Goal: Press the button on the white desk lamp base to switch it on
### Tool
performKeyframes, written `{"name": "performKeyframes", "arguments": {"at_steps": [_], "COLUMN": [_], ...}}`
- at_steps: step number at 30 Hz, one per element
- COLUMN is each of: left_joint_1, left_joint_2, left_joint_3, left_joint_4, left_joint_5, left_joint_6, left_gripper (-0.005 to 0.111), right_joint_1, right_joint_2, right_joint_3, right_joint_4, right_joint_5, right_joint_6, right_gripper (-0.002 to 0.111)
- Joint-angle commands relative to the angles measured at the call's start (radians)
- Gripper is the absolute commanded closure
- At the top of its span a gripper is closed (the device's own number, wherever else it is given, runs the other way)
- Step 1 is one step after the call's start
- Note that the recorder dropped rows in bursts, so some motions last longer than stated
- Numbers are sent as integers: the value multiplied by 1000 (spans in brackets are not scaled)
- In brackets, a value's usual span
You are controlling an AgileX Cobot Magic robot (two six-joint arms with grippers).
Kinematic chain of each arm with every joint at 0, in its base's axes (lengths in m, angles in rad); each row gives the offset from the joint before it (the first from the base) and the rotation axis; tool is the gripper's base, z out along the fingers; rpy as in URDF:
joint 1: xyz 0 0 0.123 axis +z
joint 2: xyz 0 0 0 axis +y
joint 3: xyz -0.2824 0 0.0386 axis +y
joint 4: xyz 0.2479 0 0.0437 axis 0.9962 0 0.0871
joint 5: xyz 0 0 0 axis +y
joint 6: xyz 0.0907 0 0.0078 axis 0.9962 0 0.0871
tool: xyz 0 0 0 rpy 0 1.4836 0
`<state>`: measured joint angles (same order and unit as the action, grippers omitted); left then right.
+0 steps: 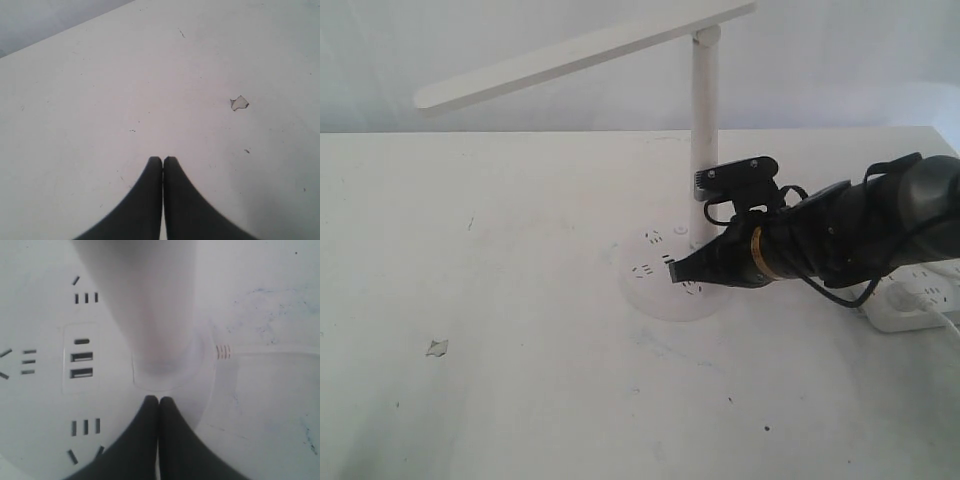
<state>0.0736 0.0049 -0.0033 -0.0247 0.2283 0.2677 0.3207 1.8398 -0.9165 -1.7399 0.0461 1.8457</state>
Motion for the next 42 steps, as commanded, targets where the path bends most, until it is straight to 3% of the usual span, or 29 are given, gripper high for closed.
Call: {"name": "performKeyframes", "arguments": {"at_steps": [1,10,25,38,42], "left_joint_1": [-4,-4,-4,-4,-4], "left_joint_2": [-5,-5,-5,-5,-5], "left_joint_3": [3,3,3,3,3], "left_joint_4": [-4,-4,-4,-4,-4], "left_joint_5": [3,3,3,3,3], "left_joint_6": [-2,-2,-2,-2,-2], "left_gripper": [107,107,107,107,107], "right_joint_1": [-3,-3,-3,-3,-3], "right_joint_2": [6,88,-284,-544,-720], "right_joint_3": [-6,-4,15,272,382], "right_joint_4": [-4,-4,-4,-4,-4], "right_joint_5": [-18,-20,-46,81,84], "right_joint_6": [-3,-3,-3,-3,-3], "right_gripper": [108,108,108,108,108]}}
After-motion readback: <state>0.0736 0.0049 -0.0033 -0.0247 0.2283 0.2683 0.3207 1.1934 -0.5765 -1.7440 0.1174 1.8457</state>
